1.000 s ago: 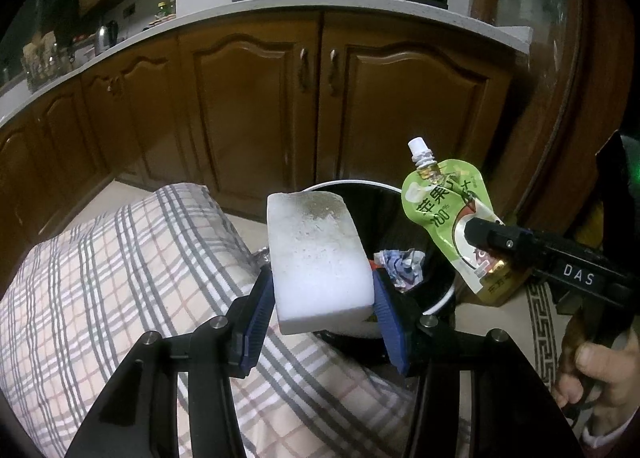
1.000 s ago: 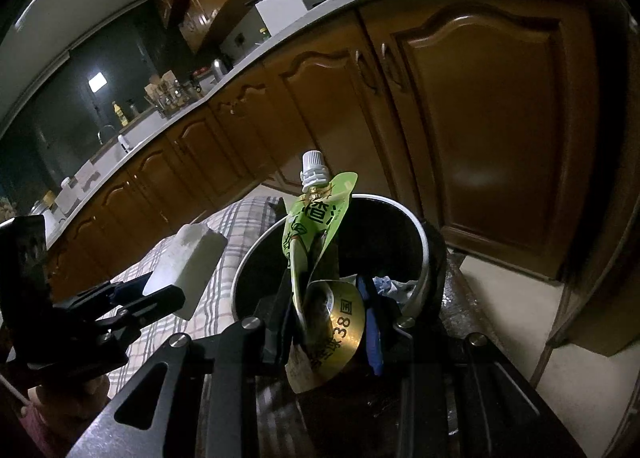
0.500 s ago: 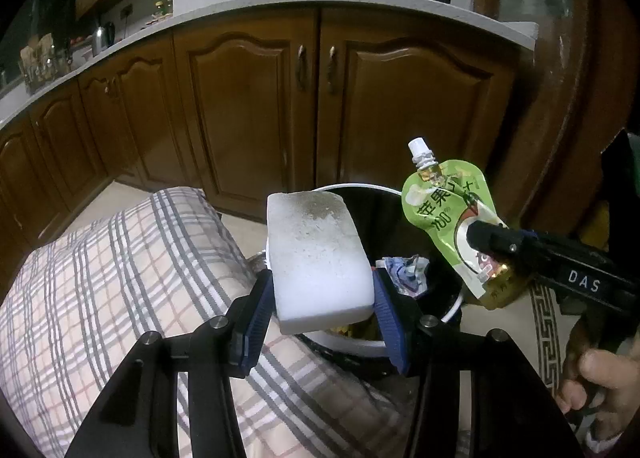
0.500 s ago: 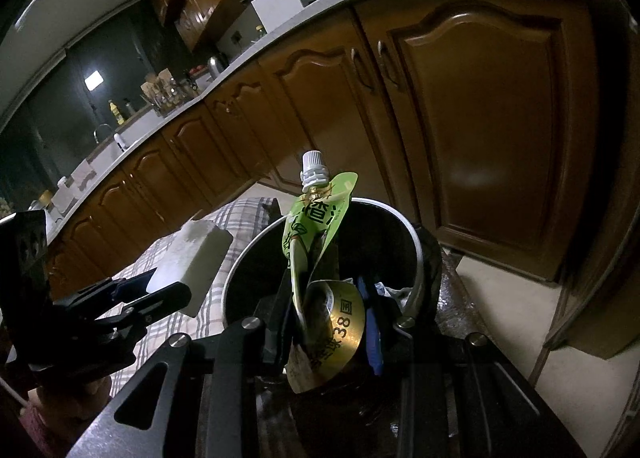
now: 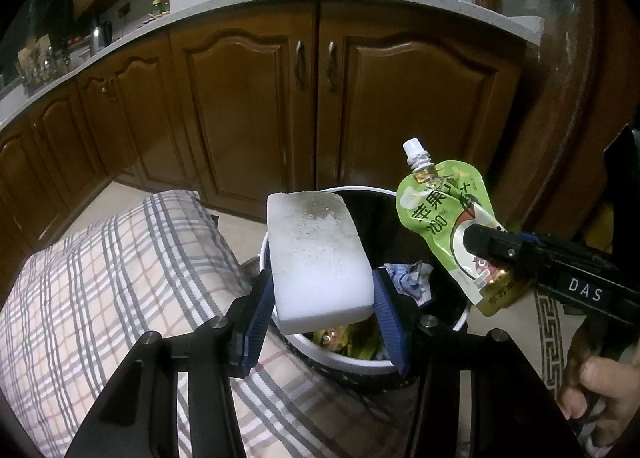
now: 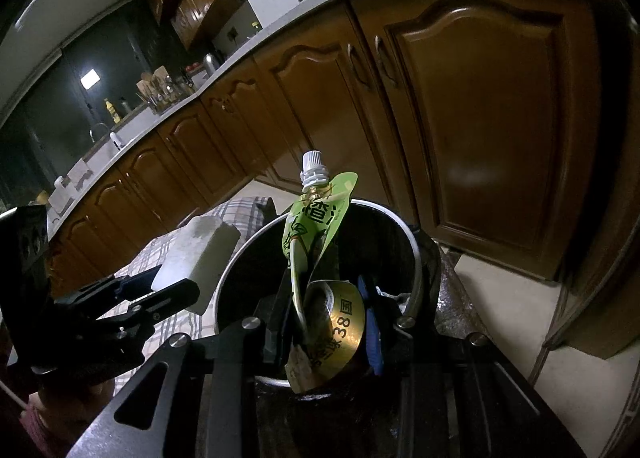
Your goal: Collect trash
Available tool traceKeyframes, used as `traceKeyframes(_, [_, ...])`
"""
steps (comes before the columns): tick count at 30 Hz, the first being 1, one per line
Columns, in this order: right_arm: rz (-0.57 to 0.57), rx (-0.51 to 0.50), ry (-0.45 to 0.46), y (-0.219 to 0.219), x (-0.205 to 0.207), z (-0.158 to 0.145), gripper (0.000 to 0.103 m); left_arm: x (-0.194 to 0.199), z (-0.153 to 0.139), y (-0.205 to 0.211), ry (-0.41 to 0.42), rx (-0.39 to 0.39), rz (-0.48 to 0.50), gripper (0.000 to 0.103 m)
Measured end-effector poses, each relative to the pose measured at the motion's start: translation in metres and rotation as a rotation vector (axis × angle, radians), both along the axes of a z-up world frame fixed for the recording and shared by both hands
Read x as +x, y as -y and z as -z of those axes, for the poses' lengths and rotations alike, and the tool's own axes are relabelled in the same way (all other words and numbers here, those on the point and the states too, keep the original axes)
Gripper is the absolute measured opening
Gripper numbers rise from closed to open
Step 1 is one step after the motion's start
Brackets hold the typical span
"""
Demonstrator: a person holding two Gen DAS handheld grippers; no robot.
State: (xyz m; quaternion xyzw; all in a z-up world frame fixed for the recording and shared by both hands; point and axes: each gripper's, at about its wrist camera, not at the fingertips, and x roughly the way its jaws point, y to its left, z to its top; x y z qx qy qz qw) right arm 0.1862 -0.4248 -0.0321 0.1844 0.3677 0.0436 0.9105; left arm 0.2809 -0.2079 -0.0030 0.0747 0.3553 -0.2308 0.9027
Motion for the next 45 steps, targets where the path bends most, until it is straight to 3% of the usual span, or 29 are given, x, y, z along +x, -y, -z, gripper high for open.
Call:
traceKeyframes(22, [-0.021,-0.015,-0.063,0.0,0.022,0.016,0.03,0.002,-0.002,0.016,-0.03,0.031,0.012,0.049])
traceKeyframes(27, [-0.017,0.006,-0.067,0.004,0.027,0.015,0.034,0.006,-0.004,0.014,-0.051,0.019,0.012,0.058])
traceKeyframes(29, [-0.012,0.017,-0.064,0.006,0.025,0.015,0.047,0.005,-0.005,0.01,-0.063,0.001,0.005,0.066])
traceKeyframes(32, [-0.004,0.026,-0.046,0.007,0.021,0.012,0.06,0.001,-0.007,0.004,-0.059,-0.013,0.0,0.07])
traceKeyframes(36, [0.008,0.037,-0.03,0.006,0.012,0.007,0.065,-0.009,-0.013,-0.007,-0.042,-0.034,-0.017,0.073])
traceKeyframes(45, [0.032,0.043,0.066,-0.014,-0.027,-0.02,0.09,-0.062,-0.019,-0.07,-0.002,-0.151,-0.142,0.08])
